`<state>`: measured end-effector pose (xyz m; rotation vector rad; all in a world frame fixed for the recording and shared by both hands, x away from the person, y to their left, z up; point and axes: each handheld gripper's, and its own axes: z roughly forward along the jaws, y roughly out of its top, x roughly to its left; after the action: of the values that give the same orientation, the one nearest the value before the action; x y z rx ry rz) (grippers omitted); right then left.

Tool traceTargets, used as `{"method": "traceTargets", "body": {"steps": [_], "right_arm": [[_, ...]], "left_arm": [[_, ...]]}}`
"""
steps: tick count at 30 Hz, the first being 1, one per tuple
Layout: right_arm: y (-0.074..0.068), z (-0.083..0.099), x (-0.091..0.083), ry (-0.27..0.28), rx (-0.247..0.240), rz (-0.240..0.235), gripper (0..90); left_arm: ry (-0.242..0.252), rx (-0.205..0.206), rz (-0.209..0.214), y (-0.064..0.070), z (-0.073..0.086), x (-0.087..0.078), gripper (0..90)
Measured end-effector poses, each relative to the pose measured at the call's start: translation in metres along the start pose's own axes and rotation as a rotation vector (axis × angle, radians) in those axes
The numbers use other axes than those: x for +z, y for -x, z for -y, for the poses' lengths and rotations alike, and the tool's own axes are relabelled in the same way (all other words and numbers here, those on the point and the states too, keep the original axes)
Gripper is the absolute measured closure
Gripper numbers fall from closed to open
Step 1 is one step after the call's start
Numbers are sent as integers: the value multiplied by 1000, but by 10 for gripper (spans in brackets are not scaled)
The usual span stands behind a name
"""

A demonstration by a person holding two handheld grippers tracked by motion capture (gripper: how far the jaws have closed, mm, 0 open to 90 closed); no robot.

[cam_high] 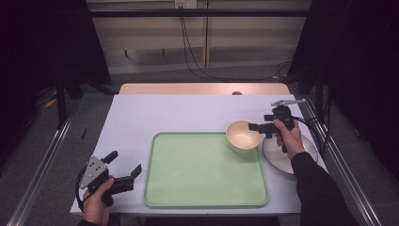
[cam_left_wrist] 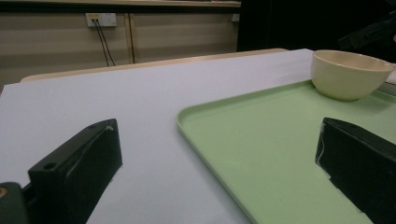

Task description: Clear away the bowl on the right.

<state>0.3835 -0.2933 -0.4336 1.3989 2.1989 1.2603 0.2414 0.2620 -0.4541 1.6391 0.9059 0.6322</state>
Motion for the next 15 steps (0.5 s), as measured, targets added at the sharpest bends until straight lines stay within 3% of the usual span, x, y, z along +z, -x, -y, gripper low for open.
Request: {"method": "traceTargets", "body": {"steps": [5, 15], "right_arm": [[-3, 3, -9, 50, -13, -13, 37], [-7, 13, -31, 98, -47, 23, 37]], "left_arm": [[-1, 0, 0, 0, 0, 0, 4], [0, -3, 0, 0, 0, 0, 4]]}}
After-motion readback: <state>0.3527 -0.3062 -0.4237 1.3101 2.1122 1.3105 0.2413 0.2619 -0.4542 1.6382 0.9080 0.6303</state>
